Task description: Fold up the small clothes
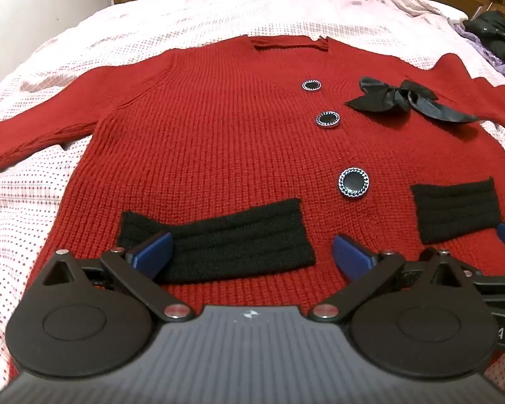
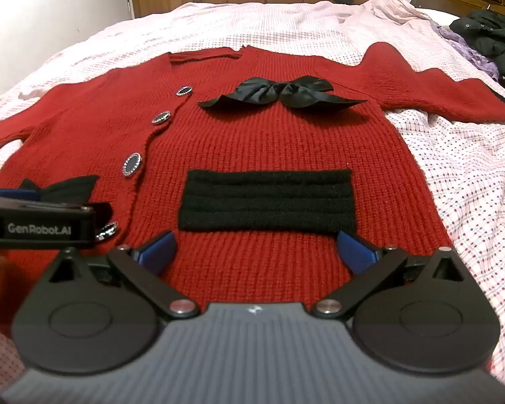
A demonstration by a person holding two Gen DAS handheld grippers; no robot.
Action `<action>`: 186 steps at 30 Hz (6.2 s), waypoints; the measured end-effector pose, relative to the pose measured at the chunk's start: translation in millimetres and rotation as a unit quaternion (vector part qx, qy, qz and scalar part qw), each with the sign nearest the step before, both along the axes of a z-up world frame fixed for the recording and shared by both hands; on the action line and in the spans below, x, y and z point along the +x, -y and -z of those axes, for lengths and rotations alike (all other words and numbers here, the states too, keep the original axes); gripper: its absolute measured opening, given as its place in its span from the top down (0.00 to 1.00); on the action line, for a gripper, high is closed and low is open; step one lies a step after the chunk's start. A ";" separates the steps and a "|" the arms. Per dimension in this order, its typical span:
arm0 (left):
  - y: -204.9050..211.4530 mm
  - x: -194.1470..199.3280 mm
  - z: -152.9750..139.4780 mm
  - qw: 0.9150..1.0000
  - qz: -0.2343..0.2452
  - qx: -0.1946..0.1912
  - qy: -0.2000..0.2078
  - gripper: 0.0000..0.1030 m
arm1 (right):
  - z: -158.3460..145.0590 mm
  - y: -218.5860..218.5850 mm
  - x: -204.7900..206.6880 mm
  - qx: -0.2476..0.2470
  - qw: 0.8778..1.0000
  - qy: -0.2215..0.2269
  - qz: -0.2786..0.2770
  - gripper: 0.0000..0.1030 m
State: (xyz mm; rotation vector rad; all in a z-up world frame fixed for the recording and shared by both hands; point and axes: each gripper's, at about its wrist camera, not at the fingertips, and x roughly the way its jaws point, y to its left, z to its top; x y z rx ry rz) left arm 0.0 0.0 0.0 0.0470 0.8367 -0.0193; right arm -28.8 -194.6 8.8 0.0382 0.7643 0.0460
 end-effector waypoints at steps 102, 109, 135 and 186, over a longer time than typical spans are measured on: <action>-10.1 5.8 -15.3 1.000 0.003 -0.024 -0.018 0.00 | -12.2 11.6 -2.7 0.049 0.998 -0.021 -0.033 0.00; -19.0 11.7 -34.6 0.998 -0.012 -0.060 -0.023 0.00 | -39.0 49.8 -2.4 0.076 0.997 0.001 -0.020 0.00; 42.4 68.4 -33.5 0.999 -0.003 -0.035 -0.036 0.00 | -32.0 280.9 113.4 0.079 0.968 0.075 0.224 0.00; 53.1 70.3 -10.0 0.999 0.015 0.013 -0.038 0.00 | -50.8 360.0 125.3 0.171 0.923 0.197 0.284 0.83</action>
